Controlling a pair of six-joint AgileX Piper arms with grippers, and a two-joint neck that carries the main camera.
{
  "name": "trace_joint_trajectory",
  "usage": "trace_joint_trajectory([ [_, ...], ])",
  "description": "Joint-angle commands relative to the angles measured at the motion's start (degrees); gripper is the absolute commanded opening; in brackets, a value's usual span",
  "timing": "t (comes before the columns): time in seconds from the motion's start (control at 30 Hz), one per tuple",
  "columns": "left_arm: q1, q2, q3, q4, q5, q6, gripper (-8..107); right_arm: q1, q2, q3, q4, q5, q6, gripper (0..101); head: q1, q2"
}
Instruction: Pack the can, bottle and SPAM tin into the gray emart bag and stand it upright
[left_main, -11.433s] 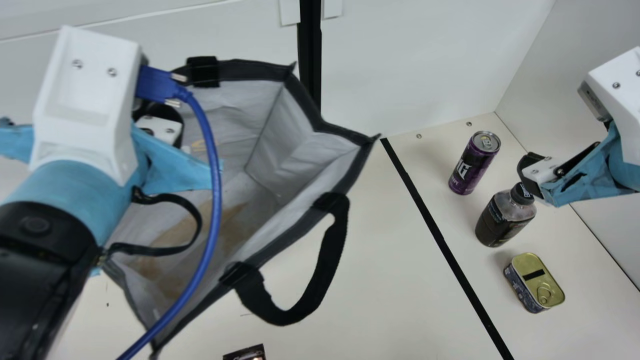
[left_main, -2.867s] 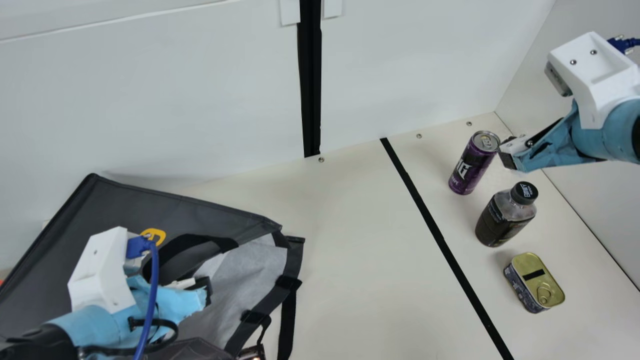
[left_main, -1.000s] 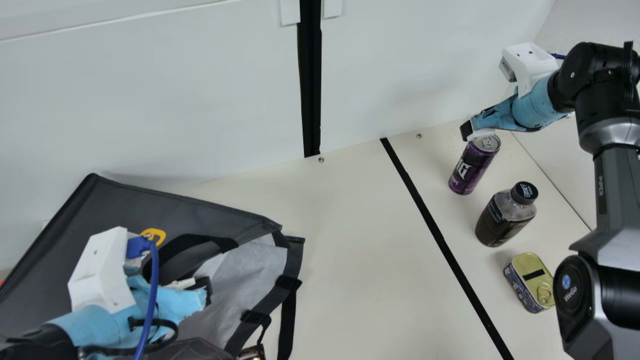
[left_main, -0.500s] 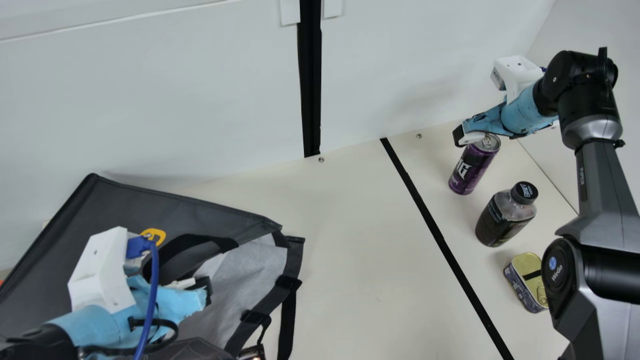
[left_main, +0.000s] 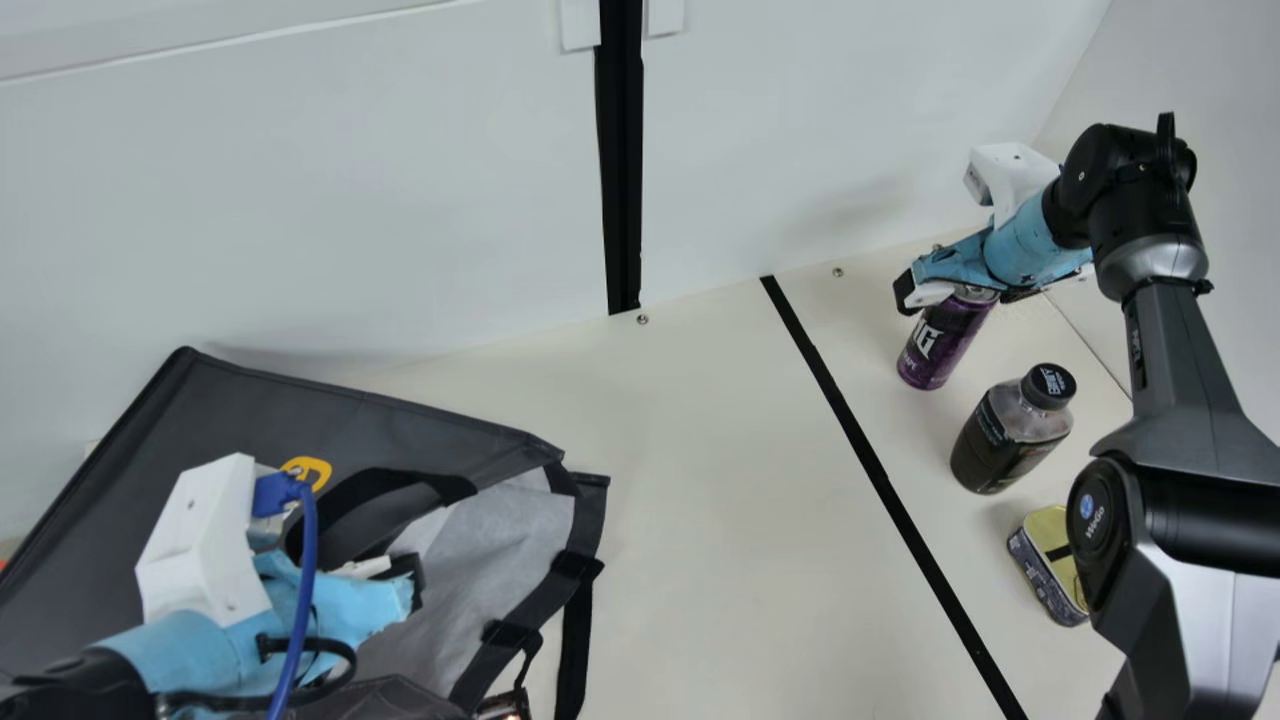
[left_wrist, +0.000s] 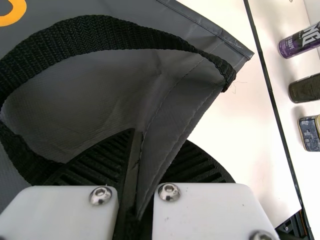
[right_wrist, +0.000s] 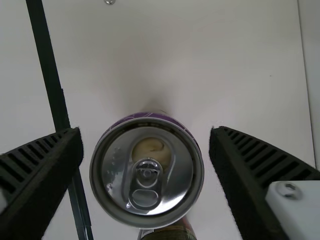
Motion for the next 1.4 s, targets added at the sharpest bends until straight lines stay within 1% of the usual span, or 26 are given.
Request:
trace_joint_trajectory([
  [0.0, 0.0, 0.0, 0.0, 0.0, 0.0, 0.0, -8, -0.04, 0.3, -0.11, 0.0, 0.04, -0.23, 62, -1.39, -0.05],
  [0.3, 0.0, 0.0, 0.0, 0.0, 0.0, 0.0, -8, -0.08, 0.66, -1.02, 0.25, 0.04, -0.95, 1, -1.39, -0.05],
  [0.33, 0.0, 0.0, 0.0, 0.0, 0.0, 0.0, -8, -0.11, 0.53, -1.05, 0.29, 0.04, -1.05, 0, -1.39, -0.05],
  [0.57, 0.0, 0.0, 0.0, 0.0, 0.0, 0.0, -8, -0.26, -1.55, -0.52, 0.61, 0.04, -1.93, 0, -1.39, -0.05],
  [0.77, 0.0, 0.0, 0.0, 0.0, 0.0, 0.0, -8, -0.11, -4.83, 1.44, 0.74, 0.04, -2.81, 0, -1.39, -0.05],
  [1.03, 0.0, 0.0, 0.0, 0.0, 0.0, 0.0, -8, 0.39, -11.02, 6.22, 0.88, 0.04, -4.69, 0, -1.39, -0.05],
  [1.37, 0.0, 0.0, 0.0, 0.0, 0.0, 0.0, -8, 2.07, -20.13, 14.17, 0.45, 0.04, -6.86, 0, -1.39, -0.05],
])
